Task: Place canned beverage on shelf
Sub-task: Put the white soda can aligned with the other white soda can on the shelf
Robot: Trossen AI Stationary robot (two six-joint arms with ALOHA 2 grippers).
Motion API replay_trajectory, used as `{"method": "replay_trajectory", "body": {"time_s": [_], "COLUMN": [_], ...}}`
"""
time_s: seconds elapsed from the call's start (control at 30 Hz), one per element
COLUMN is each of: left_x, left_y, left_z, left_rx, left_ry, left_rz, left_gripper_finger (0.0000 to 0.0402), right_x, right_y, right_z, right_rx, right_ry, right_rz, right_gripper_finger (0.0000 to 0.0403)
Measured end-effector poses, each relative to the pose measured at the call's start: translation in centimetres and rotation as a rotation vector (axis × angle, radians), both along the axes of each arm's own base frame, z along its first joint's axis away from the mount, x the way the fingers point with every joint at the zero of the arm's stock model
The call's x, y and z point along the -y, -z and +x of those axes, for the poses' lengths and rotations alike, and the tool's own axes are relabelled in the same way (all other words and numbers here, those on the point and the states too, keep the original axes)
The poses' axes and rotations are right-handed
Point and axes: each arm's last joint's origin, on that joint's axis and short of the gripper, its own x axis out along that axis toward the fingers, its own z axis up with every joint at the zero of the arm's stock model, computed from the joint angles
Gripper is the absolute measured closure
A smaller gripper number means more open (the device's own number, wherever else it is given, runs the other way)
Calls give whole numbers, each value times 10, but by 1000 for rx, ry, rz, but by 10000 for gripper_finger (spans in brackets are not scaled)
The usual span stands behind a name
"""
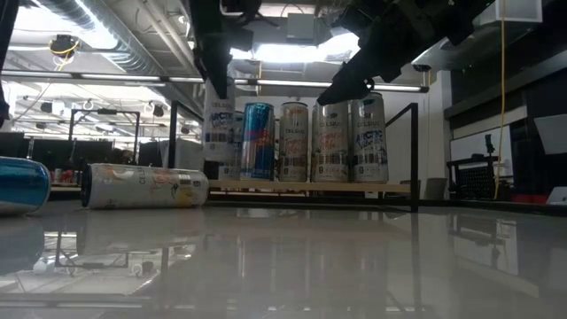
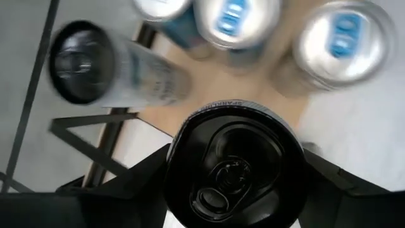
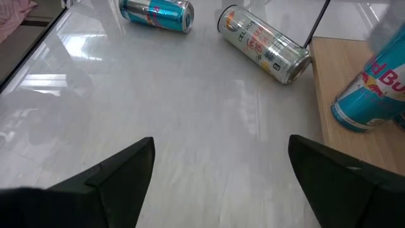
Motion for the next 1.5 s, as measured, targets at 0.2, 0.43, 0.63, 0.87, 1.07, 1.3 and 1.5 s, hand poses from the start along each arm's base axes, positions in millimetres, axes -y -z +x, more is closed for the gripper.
{"method": "replay_trajectory", "body": {"time_s": [0.2,0.43,0.63,0.87,1.07,1.3,1.5], "left_x": [-22,-33,-33,-33,-35,-37,-37], "left_y": [-1,5,20,36,37,37,38], "left_z": [-7,-9,-7,-7,-5,-2,-2], "left_rx": [40,53,45,22,36,34,33], "left_ry": [-70,-68,-32,-14,15,51,51], "left_rz": [20,-11,-42,-41,-7,32,32], "left_gripper_finger": [161,161,161,161,161,158,127], "right_x": [0,0,0,0,0,0,0], "right_y": [0,0,0,0,0,0,0], "right_z": [0,0,0,0,0,0,0], "right_rx": [0,0,0,0,0,0,0], "right_ry": [0,0,0,0,0,0,0], "right_rz": [0,0,0,0,0,0,0], "right_gripper_finger": [52,52,52,52,52,52,52]}}
